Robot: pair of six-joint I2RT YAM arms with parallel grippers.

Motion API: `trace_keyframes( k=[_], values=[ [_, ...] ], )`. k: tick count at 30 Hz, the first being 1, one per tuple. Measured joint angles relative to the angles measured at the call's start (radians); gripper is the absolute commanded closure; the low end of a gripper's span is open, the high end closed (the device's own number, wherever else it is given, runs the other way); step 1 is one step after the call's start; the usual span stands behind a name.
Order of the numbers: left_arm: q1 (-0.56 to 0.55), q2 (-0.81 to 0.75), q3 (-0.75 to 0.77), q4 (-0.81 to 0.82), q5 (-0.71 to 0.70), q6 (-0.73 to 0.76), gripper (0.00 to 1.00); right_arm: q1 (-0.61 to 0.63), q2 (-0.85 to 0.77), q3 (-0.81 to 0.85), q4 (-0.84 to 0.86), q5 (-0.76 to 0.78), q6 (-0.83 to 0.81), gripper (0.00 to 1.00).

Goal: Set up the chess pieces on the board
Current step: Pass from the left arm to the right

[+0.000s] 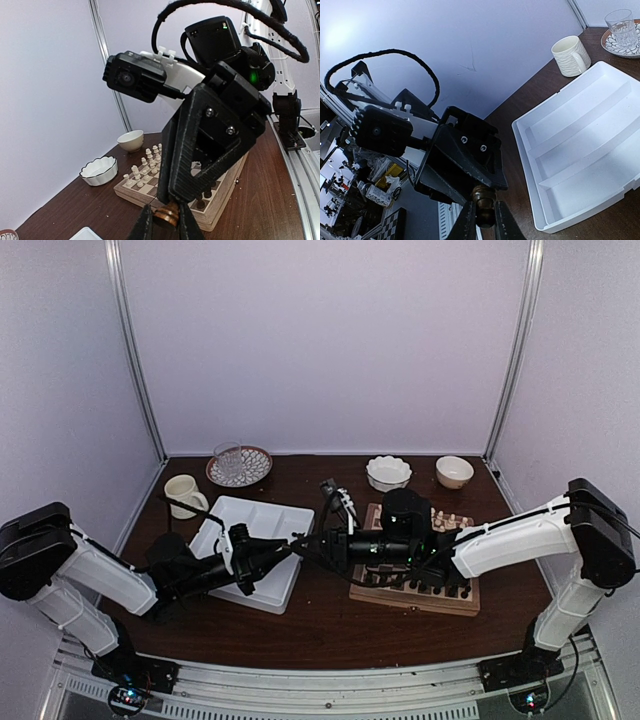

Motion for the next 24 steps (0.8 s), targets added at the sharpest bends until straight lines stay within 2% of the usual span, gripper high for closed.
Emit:
trace_keyframes(
  k=[2, 3, 9, 11, 14, 18, 24],
  values=[
    [0.0, 0.0, 0.0, 0.0, 0.0, 0.0, 1.0, 0.0, 0.0, 0.0, 0.0, 0.0, 0.001, 0.91],
    [0.0, 0.0, 0.0, 0.0, -0.001, 0.001, 0.96, 0.0, 0.0, 0.0, -0.001, 0.0, 0.0, 0.92],
    [0.0, 0.0, -0.003, 0.0, -0.013, 0.009, 0.55, -0.007, -0.002, 0.018, -0.048, -0.004, -0.015, 0.94],
    [0.0, 0.0, -0.005, -0.001, -0.019, 0.012, 0.45, -0.013, -0.013, 0.029, -0.1, -0.004, -0.034, 0.94],
    [0.0, 0.0, -0.012, 0.001, -0.024, 0.015, 0.39, -0.035, -0.054, 0.064, -0.247, -0.003, -0.098, 0.95],
    [0.0, -0.007, -0.019, -0.013, -0.034, 0.021, 0.38, -0.069, -0.113, 0.155, -0.484, 0.018, -0.207, 0.95],
    [0.0, -0.055, 0.01, -0.135, -0.084, 0.0, 0.33, -0.103, -0.161, 0.34, -0.873, 0.144, -0.383, 0.95]
  ],
)
